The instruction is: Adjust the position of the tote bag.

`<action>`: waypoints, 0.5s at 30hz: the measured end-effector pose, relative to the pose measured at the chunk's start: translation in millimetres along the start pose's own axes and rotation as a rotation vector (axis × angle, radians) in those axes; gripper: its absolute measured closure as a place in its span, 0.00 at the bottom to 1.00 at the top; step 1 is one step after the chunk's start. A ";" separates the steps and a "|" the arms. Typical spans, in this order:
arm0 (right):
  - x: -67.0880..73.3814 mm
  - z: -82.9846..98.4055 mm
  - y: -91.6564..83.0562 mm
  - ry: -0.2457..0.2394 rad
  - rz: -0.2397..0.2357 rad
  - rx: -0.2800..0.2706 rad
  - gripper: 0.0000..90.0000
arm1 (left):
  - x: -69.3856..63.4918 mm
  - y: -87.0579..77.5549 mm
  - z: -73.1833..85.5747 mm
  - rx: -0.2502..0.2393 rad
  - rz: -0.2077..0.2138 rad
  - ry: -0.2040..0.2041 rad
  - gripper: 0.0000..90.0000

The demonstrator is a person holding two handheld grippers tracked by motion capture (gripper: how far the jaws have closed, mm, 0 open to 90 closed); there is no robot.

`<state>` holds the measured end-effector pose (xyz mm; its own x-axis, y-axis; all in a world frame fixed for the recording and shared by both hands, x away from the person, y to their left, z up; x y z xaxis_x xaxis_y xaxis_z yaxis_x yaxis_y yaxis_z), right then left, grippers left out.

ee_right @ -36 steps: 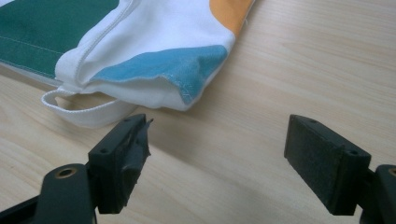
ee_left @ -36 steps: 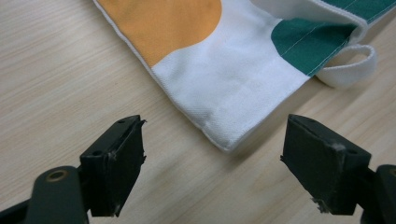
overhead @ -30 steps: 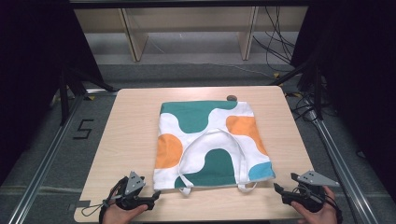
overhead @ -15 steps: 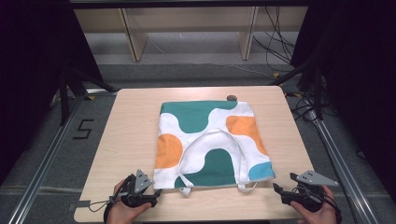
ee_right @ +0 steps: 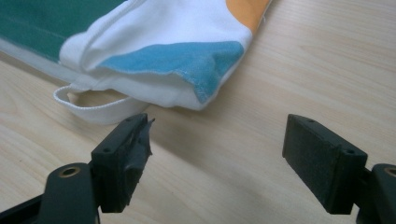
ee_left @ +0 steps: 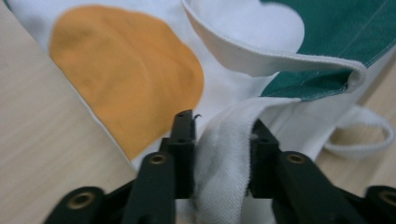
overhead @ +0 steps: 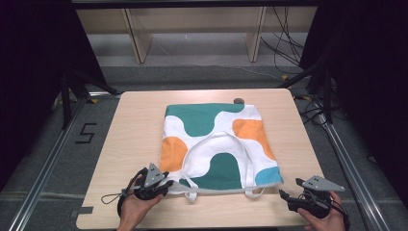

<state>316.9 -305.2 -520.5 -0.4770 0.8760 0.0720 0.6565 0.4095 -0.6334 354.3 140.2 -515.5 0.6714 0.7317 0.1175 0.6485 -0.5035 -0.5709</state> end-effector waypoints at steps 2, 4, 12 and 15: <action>1.7 -0.6 -0.1 0.007 0.006 0.002 0.27 | 3.2 -5.3 -5.7 -0.047 -0.012 -0.024 0.84; 2.3 -1.5 0.8 -0.007 0.014 0.003 0.27 | 5.5 -6.9 -7.5 -0.062 -0.007 -0.034 0.85; 13.2 -17.8 16.8 -0.093 0.020 -0.007 0.28 | 8.5 -7.6 -8.4 -0.070 0.022 -0.061 0.87; 8.9 -24.2 26.9 -0.162 0.052 0.004 0.33 | 8.7 -7.2 -8.5 -0.070 0.021 -0.055 0.87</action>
<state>344.4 -280.2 -518.2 -0.5307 0.8432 -0.0860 0.6806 0.3634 -0.6362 358.5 146.4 -503.4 0.6657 0.7438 0.0597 0.6592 -0.5487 -0.5142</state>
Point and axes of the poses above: each handheld gripper's, and its own axes: y roughly forward along the jaws, z roughly out of its underside, x roughly to its left, the point moved 5 cm from there along y, roughly forward along the jaws, and after that the axes turned 3 degrees about y, right-handed, at the moved point
